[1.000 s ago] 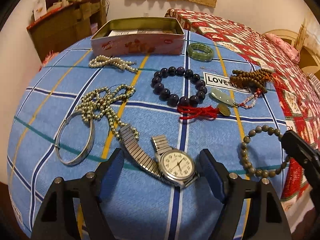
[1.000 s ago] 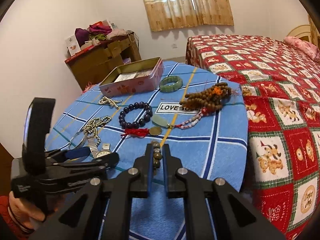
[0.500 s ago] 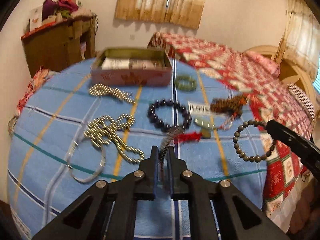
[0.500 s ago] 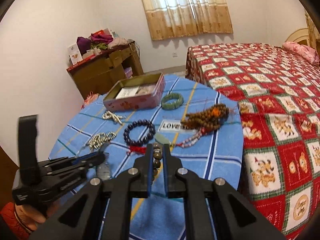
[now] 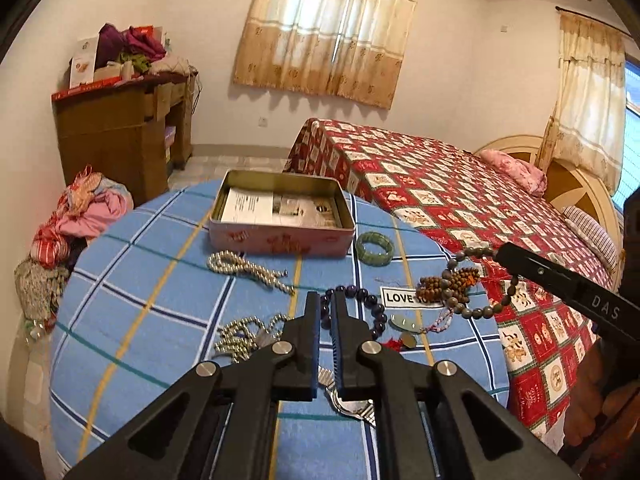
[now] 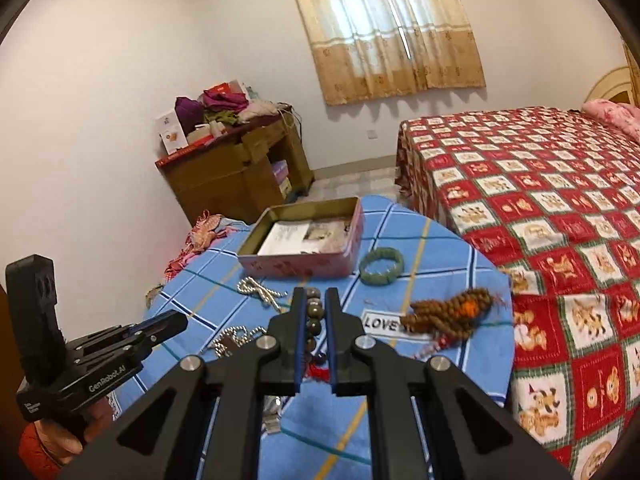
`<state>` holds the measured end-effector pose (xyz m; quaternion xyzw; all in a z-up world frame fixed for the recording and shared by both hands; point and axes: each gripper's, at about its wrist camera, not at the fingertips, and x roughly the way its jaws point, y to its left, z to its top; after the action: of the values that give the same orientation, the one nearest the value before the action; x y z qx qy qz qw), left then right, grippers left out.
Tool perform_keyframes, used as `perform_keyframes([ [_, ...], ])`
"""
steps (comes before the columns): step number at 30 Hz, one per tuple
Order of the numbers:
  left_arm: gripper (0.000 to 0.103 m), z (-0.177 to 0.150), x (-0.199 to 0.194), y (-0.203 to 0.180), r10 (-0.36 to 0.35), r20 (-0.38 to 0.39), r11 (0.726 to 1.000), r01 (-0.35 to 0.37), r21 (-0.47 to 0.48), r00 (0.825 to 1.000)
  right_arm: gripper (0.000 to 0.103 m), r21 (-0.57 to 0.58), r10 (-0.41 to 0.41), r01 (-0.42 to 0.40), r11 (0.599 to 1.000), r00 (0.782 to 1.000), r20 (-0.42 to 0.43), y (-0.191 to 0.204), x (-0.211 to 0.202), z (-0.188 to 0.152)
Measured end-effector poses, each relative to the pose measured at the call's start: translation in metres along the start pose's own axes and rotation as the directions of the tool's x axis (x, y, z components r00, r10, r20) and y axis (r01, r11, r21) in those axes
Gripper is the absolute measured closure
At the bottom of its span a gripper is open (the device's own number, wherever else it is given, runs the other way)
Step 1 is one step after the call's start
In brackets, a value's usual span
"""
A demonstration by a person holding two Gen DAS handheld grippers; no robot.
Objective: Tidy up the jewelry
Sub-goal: 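Lift the silver watch with the left tool while the right tool lifts the grey bracelet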
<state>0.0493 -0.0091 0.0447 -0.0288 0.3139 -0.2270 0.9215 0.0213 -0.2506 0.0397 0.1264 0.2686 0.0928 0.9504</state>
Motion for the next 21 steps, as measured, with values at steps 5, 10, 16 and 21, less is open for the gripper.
perform_keyframes([
  [5,0.098,-0.012,0.008,0.0,-0.026,-0.07,0.999,0.028,0.035,0.997,0.092,-0.024,0.006,-0.006,1.0,1.0,-0.018,0.007,0.004,-0.008],
  [10,0.022,-0.046,0.043,-0.002,-0.067,-0.293,0.995,0.042,-0.092,0.954,0.092,0.004,-0.013,0.013,1.0,0.998,-0.067,0.0,0.01,-0.028],
  [16,0.022,-0.059,0.079,-0.021,0.043,-0.427,0.992,-0.089,-0.087,0.903,0.092,0.041,-0.021,0.024,0.999,0.997,-0.077,-0.011,0.001,-0.04],
  [21,0.022,-0.066,0.092,-0.043,0.16,-0.434,0.984,-0.179,-0.003,0.886,0.092,0.066,-0.024,0.028,0.997,0.998,-0.055,-0.02,-0.008,-0.041],
])
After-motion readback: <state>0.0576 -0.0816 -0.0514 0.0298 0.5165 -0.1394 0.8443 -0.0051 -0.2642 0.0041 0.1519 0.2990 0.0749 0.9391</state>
